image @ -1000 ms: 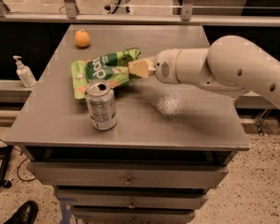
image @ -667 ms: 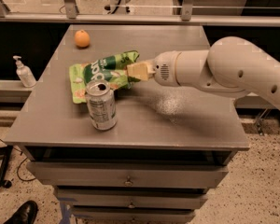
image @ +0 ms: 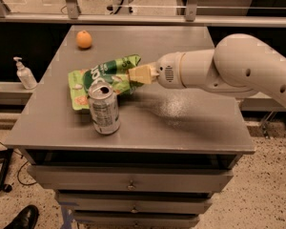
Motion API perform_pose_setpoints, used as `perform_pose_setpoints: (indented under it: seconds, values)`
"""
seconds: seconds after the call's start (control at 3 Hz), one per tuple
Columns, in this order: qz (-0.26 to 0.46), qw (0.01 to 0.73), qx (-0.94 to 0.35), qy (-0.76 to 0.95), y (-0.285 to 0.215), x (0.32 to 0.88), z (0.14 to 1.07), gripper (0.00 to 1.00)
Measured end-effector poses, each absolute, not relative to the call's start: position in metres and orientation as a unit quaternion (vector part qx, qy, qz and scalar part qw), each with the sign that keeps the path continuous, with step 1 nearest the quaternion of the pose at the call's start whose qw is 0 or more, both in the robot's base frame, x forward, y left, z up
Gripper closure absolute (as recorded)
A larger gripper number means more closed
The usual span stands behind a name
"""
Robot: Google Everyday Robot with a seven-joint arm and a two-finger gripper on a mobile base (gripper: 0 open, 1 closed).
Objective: Move green rice chip bag near 7up can
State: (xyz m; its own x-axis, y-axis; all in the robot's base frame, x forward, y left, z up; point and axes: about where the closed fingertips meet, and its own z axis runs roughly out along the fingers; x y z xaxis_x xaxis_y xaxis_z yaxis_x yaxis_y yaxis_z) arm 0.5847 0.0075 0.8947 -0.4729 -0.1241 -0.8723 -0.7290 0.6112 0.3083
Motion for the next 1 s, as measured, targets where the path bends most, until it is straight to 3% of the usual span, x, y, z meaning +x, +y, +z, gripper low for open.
perform_pose_setpoints:
  seconds: [0.67,1.0]
  values:
    - [0.351,0.424,-0.269,0.79,0.0065,0.5809,0.894,0.13]
    - [0.349,0.424,-0.267,0.792,0.004,0.5813,0.8938,0.0]
